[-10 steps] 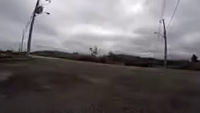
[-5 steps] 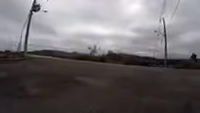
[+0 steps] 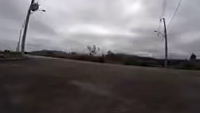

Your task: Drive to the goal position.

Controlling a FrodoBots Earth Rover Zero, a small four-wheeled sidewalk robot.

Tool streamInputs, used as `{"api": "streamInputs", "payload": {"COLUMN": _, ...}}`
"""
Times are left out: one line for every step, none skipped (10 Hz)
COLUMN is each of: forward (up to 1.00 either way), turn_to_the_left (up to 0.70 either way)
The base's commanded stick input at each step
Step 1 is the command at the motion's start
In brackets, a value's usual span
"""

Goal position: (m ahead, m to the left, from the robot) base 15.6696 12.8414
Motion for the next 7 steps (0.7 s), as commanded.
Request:
{"api": "streamInputs", "payload": {"forward": 0.70, "turn_to_the_left": 0.00}}
{"api": "streamInputs", "payload": {"forward": 0.70, "turn_to_the_left": 0.00}}
{"api": "streamInputs", "payload": {"forward": 0.70, "turn_to_the_left": 0.00}}
{"api": "streamInputs", "payload": {"forward": 0.70, "turn_to_the_left": 0.00}}
{"api": "streamInputs", "payload": {"forward": 0.70, "turn_to_the_left": 0.00}}
{"api": "streamInputs", "payload": {"forward": 0.70, "turn_to_the_left": 0.00}}
{"api": "streamInputs", "payload": {"forward": 0.70, "turn_to_the_left": 0.00}}
